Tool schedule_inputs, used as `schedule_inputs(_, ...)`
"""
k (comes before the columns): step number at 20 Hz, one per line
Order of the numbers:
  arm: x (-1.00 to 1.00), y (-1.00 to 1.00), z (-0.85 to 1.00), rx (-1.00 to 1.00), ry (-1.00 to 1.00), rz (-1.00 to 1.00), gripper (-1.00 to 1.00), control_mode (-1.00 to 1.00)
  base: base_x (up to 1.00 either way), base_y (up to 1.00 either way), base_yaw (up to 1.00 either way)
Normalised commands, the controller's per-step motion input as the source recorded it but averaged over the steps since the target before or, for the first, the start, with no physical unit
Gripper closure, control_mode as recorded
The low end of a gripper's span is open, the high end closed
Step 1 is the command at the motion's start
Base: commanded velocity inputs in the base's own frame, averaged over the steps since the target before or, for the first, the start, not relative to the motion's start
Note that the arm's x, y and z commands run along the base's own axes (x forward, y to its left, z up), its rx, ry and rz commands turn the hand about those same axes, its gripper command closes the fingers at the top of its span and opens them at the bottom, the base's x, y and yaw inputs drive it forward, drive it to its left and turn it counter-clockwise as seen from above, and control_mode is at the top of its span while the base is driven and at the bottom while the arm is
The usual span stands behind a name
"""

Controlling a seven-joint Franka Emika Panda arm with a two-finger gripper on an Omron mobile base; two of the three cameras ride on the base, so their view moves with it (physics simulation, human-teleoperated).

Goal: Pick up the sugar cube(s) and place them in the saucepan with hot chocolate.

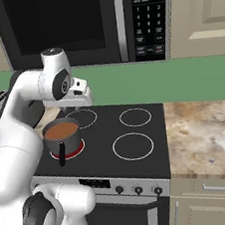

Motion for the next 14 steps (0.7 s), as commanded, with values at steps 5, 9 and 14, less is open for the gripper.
schedule_inputs(5, -0.05, -0.01, -0.04, -0.01, 0.08, 0.0, -1.0, -1.0, 0.0, 0.0, 0.0)
schedule_inputs(9, -0.06, -0.6, -0.02, 0.0, 0.0, -0.03, -1.0, -1.0, 0.0, 0.0, 0.0)
schedule_inputs(14, -0.17, -1.0, 0.0, 0.03, 0.0, -0.06, -1.0, -1.0, 0.0, 0.0, 0.0)
